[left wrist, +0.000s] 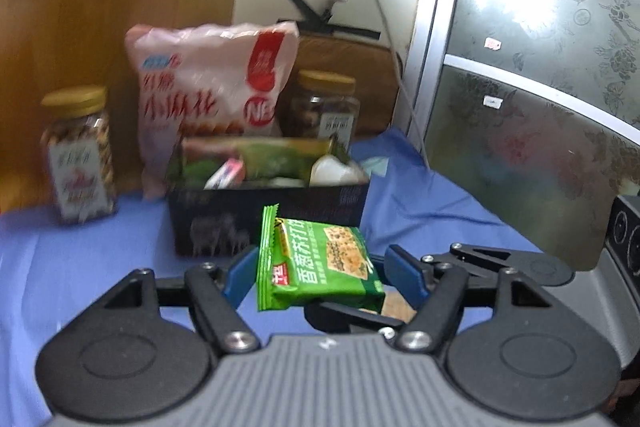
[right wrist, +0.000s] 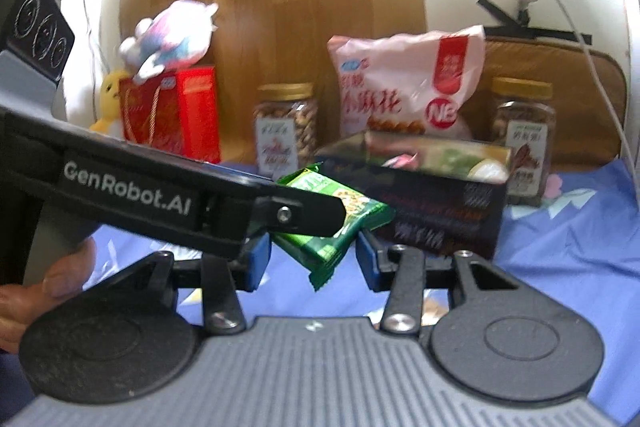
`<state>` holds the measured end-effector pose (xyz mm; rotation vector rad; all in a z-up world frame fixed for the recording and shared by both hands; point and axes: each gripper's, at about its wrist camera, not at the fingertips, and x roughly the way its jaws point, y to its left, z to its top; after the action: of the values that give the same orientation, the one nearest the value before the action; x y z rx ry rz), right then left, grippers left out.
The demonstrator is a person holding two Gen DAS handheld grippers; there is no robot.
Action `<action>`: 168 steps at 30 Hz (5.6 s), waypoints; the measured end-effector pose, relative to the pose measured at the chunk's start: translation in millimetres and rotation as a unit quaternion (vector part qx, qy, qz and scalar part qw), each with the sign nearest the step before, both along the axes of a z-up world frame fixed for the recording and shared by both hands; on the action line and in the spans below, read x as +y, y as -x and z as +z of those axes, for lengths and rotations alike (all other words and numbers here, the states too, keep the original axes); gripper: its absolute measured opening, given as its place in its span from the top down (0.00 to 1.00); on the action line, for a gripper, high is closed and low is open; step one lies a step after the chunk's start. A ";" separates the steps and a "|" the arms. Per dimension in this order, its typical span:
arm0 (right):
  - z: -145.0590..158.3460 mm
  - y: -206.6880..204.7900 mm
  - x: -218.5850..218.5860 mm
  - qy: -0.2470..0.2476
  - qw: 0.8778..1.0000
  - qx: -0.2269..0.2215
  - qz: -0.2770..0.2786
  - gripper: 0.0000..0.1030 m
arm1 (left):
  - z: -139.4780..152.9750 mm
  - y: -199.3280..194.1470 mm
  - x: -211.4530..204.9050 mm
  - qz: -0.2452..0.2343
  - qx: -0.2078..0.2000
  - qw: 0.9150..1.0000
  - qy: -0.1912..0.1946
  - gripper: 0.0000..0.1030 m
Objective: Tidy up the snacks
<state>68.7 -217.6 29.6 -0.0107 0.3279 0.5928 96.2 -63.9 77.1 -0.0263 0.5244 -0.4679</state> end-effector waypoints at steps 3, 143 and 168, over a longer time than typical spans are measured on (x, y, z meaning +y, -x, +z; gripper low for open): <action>9.6 -17.0 -9.3 -0.011 1.000 -0.016 -0.012 0.52 | 10.8 -21.5 -11.7 -0.006 -0.013 1.000 -0.007 0.33; -59.8 -16.8 -67.6 -0.189 0.915 0.349 0.067 0.77 | -76.6 -2.1 45.4 -0.028 0.166 0.975 0.144 0.29; -51.6 -25.4 -98.6 -0.363 0.858 0.349 0.100 0.88 | -61.7 15.7 67.2 -0.057 0.183 0.951 0.242 0.29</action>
<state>94.0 -316.2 -22.0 0.9341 0.7962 0.8903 80.4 3.4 15.5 -0.5660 0.7676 -0.7020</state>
